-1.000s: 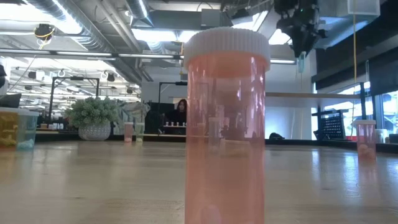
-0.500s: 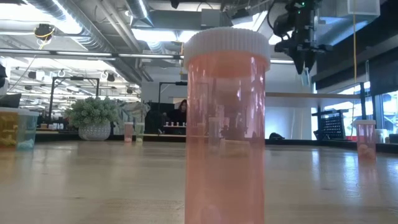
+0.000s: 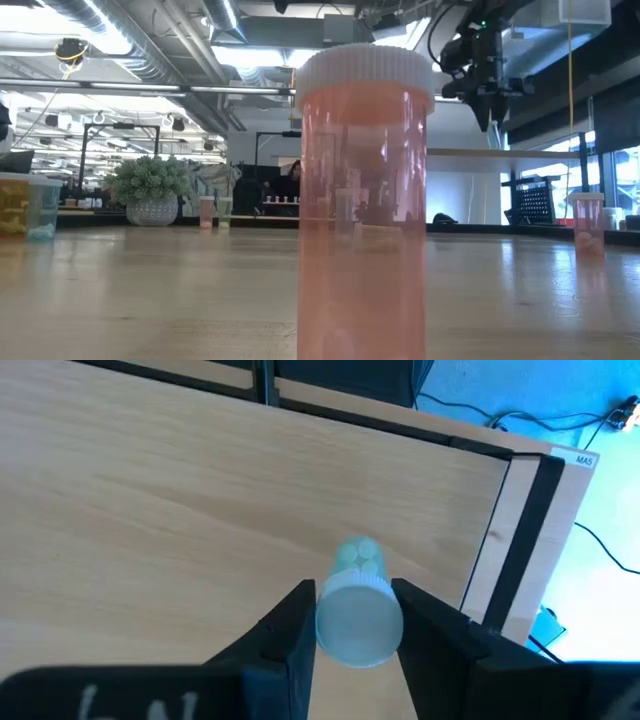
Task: Pick and place medicine bottles onto shelf by color
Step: Put the right blue pill bottle on the shelf, then put the middle yellow pill bottle on the shelf
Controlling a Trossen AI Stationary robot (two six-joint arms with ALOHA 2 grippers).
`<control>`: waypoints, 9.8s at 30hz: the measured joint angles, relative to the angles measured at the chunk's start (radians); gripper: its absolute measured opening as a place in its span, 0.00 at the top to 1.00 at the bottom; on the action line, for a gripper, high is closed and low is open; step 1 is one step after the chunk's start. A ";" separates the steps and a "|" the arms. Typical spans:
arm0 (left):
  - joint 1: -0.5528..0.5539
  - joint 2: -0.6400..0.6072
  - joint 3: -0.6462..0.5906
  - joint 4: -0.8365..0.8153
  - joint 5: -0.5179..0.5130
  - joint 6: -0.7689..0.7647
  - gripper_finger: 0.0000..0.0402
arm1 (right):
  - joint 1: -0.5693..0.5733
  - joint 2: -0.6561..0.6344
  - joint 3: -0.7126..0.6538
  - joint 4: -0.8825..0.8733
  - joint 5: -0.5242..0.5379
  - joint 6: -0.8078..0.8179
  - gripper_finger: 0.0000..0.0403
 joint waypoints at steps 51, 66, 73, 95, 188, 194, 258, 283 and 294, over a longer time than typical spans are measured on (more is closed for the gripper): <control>0.000 0.000 -0.001 0.000 -0.001 0.000 1.00 | 0.000 0.002 -0.101 0.111 -0.032 0.081 0.70; 0.000 -0.001 -0.001 0.000 -0.001 0.000 1.00 | 0.000 0.009 -0.106 0.112 -0.037 0.081 0.58; 0.000 -0.001 -0.001 0.000 -0.001 -0.001 1.00 | 0.000 0.008 -0.106 0.111 -0.036 0.077 0.57; 0.000 -0.001 -0.001 0.000 -0.001 -0.002 1.00 | 0.000 0.006 0.026 0.068 -0.034 0.053 0.57; -0.293 -0.032 -0.001 -0.512 0.003 -0.280 1.00 | 1.211 -0.322 -0.694 0.820 -0.185 -0.208 0.57; -0.298 -0.032 -0.001 -0.521 0.003 -0.299 1.00 | 1.210 -0.219 -0.694 0.865 -0.184 -0.255 0.57; -0.311 -0.032 0.000 -0.575 0.002 -0.326 1.00 | 1.187 0.143 -0.693 1.195 -0.184 -0.131 0.57; -0.311 -0.032 0.000 -0.575 0.002 -0.325 1.00 | 1.189 0.167 -0.694 1.189 -0.184 -0.184 0.57; -0.311 -0.032 0.000 -0.572 0.002 -0.325 1.00 | 1.195 0.202 -0.689 1.199 -0.179 -0.183 0.57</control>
